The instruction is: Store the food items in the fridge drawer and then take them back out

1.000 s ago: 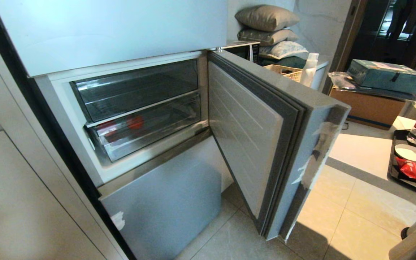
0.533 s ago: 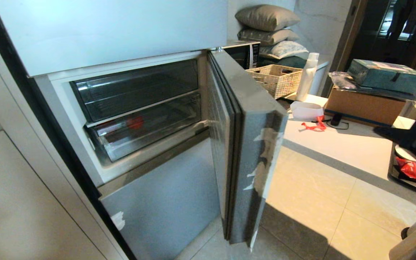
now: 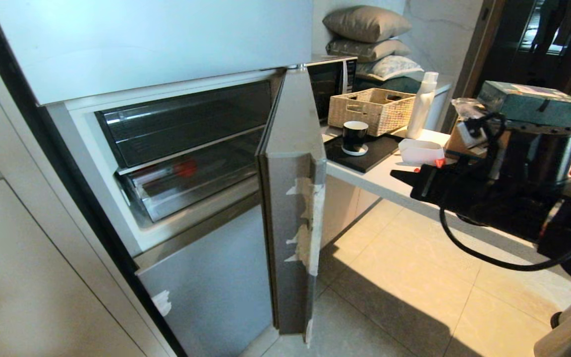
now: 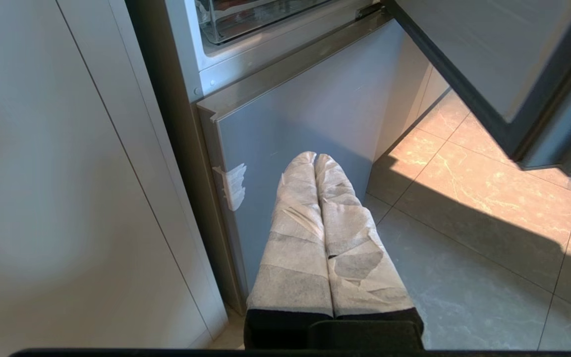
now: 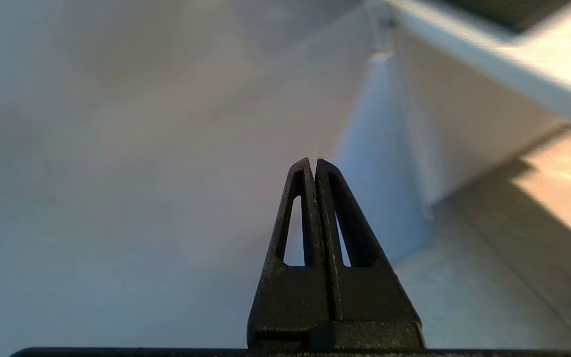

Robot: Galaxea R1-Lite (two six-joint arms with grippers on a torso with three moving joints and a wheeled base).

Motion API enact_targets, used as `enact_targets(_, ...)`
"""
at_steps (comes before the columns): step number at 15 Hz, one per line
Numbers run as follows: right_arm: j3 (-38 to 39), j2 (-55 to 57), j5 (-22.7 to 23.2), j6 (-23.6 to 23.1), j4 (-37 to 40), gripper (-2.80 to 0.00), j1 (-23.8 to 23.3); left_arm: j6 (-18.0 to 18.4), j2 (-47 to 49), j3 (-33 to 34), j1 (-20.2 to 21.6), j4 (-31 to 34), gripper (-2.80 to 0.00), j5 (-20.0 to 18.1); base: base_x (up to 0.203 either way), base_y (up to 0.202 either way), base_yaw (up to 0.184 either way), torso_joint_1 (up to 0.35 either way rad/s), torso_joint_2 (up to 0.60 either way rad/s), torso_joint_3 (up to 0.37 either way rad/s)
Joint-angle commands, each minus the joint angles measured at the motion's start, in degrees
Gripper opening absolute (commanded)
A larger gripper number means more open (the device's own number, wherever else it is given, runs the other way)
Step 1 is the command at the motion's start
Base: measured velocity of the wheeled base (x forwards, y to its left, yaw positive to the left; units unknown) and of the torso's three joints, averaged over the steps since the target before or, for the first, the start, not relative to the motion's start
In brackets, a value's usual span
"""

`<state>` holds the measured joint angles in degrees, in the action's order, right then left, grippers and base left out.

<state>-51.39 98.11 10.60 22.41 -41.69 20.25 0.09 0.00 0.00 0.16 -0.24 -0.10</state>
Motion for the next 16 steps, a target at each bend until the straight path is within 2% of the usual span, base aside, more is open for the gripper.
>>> enact_targets(1, -5.71, 7.07, -1.08, 0.17, -0.4, -2.8, 5.42, 0.0, 0.0, 0.09, 0.02, -0.02, -2.8, 0.01, 0.0, 0.0, 0.0, 0.0, 0.0, 0.0)
enact_targets(6, -19.26, 19.46, -7.26, -1.29, -7.7, -2.8, 16.56, 0.0, 0.0, 0.09, 0.02, -0.02, -2.8, 0.01, 0.0, 0.0, 0.0, 0.0, 0.0, 0.0)
enact_targets(11, -39.37, 32.97, -7.73, -2.86, -8.27, -2.8, 22.76, 0.0, 0.0, 0.09, 0.02, -0.02, -2.8, 0.01, 0.0, 0.0, 0.0, 0.0, 0.0, 0.0)
enact_targets(14, -58.96, 43.75, -4.62, -2.81, -5.01, -2.8, 23.98, -0.05, 0.0, 0.09, 0.02, -0.02, -2.8, 0.01, 0.0, 0.0, 0.0, 0.0, 0.0, 0.0)
enact_targets(16, -63.48, 49.48, 3.42, -2.43, -0.9, -2.8, 24.58, 0.0, 0.0, 0.09, 0.02, -0.1, -2.8, 0.01, 0.0, 0.0, 0.0, 0.0, 0.0, 0.0)
